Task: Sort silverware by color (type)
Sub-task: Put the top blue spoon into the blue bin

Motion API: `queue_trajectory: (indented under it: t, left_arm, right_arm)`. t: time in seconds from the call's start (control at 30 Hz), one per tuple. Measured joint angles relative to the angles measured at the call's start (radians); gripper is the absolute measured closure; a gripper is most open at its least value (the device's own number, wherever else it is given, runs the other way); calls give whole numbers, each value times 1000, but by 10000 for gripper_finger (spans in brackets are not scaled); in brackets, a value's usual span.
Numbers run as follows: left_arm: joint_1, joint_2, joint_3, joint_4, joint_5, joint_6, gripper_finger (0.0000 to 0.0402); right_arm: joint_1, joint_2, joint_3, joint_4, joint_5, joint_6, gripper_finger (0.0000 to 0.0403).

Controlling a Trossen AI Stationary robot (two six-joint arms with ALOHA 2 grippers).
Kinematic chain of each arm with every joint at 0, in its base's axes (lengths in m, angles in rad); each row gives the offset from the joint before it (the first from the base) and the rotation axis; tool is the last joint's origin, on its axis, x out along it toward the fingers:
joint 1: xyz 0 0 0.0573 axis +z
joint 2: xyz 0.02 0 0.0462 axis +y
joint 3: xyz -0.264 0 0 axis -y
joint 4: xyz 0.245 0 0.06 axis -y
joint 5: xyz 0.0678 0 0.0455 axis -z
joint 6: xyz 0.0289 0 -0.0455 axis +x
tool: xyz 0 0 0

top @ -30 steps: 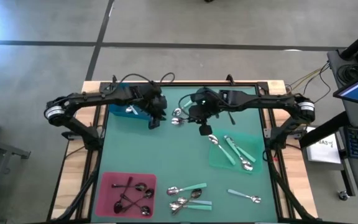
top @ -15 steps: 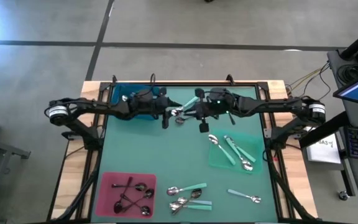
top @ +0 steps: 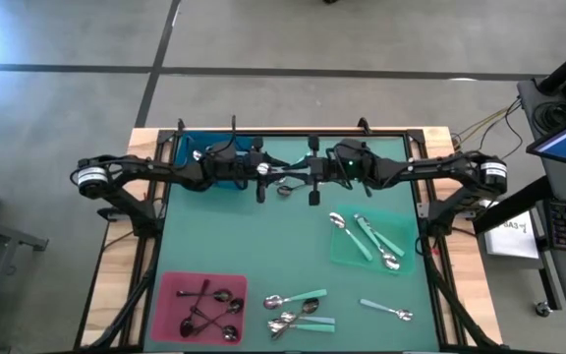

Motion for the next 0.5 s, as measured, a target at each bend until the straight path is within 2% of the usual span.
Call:
queue_trajectory:
  t: [0.5]
  left_arm:
    - [-2, 0, 4, 17, 23, 3, 297]
  right_arm:
    - [-11, 4, 9, 13, 7, -1, 397]
